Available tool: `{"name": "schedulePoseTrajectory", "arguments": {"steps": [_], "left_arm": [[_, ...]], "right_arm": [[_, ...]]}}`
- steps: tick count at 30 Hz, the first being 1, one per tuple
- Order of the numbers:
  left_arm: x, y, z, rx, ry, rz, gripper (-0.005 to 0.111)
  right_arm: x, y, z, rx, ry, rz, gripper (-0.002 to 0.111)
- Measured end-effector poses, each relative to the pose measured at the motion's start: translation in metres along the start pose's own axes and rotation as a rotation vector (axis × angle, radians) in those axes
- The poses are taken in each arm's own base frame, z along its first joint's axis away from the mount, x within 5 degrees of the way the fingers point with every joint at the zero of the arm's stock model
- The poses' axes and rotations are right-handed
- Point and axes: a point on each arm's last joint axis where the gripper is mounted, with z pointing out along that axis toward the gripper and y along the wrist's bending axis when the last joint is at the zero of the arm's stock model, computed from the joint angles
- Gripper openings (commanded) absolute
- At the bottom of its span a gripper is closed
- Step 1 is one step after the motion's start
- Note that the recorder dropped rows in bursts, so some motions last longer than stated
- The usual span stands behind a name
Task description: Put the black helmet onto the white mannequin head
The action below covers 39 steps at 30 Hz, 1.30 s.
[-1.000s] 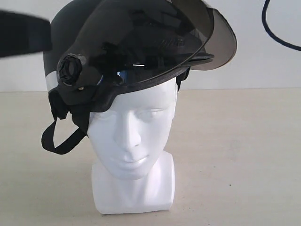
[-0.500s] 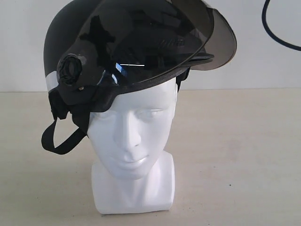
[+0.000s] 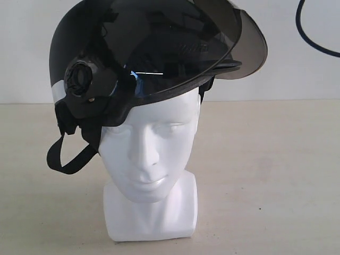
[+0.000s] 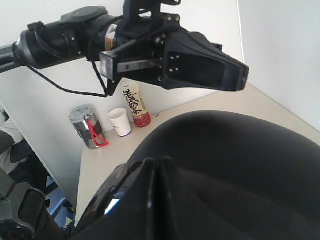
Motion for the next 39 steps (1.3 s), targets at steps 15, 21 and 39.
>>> {"name": "schedulePoseTrajectory", "arguments": {"steps": [15, 21, 39], "left_arm": [[0.008, -0.006, 0.002, 0.160, 0.071, 0.000, 0.004], [0.008, -0.007, 0.002, 0.170, 0.074, 0.002, 0.004], [0.008, -0.009, 0.001, 0.191, 0.076, -0.002, 0.004]], "right_arm": [[0.000, 0.000, 0.000, 0.000, 0.000, -0.002, 0.000], [0.000, 0.000, 0.000, 0.000, 0.000, -0.002, 0.000], [0.000, 0.000, 0.000, 0.000, 0.000, -0.002, 0.000]]}}
